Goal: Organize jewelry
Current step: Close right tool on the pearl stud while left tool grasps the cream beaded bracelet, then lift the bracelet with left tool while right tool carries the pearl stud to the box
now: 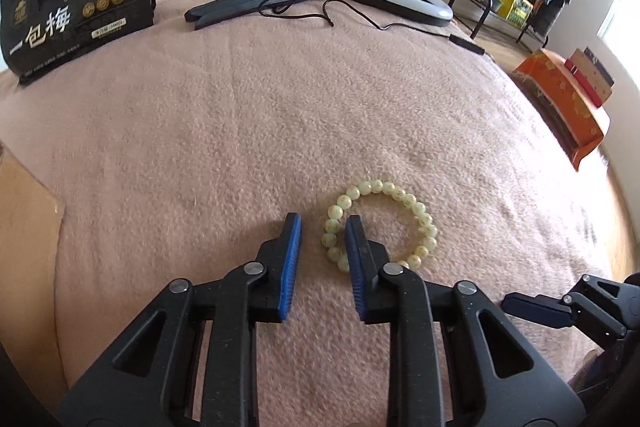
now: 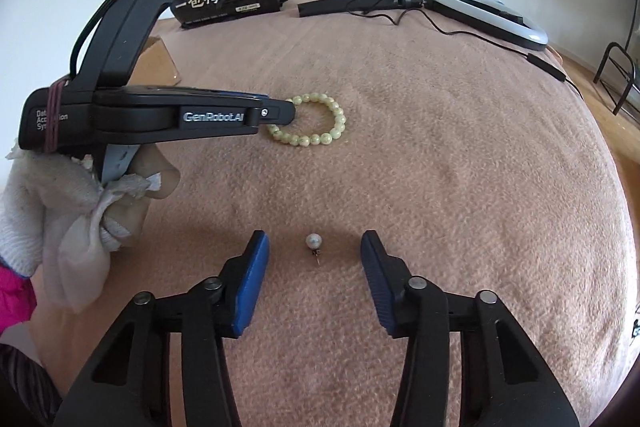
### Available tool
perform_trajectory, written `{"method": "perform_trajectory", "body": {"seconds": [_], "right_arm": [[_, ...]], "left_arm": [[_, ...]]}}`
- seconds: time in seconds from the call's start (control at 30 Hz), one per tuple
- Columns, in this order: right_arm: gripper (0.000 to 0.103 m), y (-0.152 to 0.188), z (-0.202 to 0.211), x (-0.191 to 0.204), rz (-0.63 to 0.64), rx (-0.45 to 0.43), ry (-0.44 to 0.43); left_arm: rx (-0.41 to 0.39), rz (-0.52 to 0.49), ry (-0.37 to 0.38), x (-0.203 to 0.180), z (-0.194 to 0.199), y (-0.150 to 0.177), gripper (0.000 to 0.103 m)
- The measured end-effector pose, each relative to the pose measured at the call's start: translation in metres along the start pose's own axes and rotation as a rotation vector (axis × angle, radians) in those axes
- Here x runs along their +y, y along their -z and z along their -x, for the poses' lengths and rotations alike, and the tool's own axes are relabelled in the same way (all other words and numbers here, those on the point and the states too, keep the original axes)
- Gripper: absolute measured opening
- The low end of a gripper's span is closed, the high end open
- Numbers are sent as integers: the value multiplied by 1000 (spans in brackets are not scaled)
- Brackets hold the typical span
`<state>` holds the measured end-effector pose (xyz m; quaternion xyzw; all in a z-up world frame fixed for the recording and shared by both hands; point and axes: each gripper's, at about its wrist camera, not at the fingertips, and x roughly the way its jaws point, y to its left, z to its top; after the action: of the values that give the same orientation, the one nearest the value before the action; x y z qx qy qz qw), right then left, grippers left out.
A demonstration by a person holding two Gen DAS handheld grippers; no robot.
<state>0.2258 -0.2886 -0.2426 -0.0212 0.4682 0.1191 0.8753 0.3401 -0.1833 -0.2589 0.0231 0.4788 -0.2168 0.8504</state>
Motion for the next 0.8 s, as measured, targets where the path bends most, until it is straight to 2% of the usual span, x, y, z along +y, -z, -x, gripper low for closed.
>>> {"method": "perform_trajectory", "body": {"seconds": [0.07, 0.17, 0.23, 0.33, 0.8], "right_arm": [[40, -1, -2, 0, 1, 1, 5], [28, -1, -5, -1, 4, 4, 20], [16, 0, -6, 0, 9, 5, 25], [8, 1, -6, 1, 15, 8, 22], [7, 0, 6, 1, -23, -4, 6]], "left_arm": [[-1, -11, -11, -1, -2, -1, 14], [-8, -13, -12, 0, -2, 0, 9], [-11, -15, -10, 1, -2, 1, 8], [-13, -16, -7, 2, -1, 1, 7], [-42, 26, 21, 11, 31, 15, 5]]}}
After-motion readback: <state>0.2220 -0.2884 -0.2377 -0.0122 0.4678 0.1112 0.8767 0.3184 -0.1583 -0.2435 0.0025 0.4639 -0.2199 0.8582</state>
